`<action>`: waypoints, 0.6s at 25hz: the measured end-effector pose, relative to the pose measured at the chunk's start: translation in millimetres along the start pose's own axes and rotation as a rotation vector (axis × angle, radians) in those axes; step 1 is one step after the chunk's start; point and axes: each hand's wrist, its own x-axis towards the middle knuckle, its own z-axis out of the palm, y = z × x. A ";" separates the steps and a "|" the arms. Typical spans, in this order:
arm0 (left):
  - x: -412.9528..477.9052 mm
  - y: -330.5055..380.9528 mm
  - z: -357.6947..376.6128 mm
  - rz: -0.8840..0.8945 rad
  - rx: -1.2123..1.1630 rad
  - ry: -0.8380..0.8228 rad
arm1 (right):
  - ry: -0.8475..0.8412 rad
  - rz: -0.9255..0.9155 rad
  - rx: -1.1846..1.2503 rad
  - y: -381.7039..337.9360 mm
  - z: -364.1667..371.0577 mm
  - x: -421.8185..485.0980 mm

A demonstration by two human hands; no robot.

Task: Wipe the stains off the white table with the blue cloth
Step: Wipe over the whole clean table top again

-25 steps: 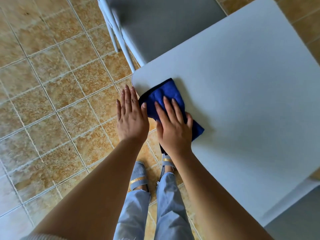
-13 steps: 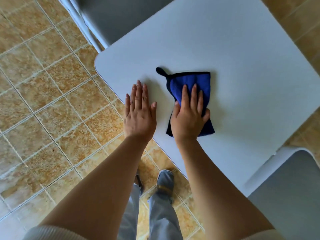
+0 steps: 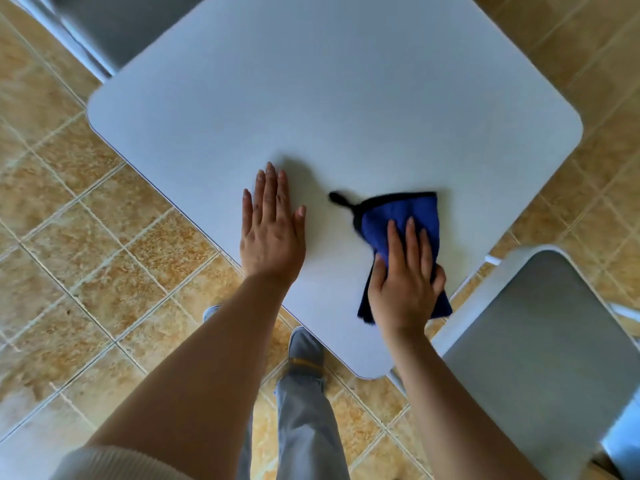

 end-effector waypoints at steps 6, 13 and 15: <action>-1.1 13.1 18.0 -0.010 -0.001 0.051 | 0.046 0.117 0.131 -46.3 13.0 76.3; -2.0 11.3 23.3 -0.006 0.029 0.112 | -0.053 -0.100 0.108 -16.2 -2.0 -16.0; -2.3 13.3 24.6 -0.010 0.060 0.129 | -0.050 -0.064 0.062 16.7 -4.9 -24.8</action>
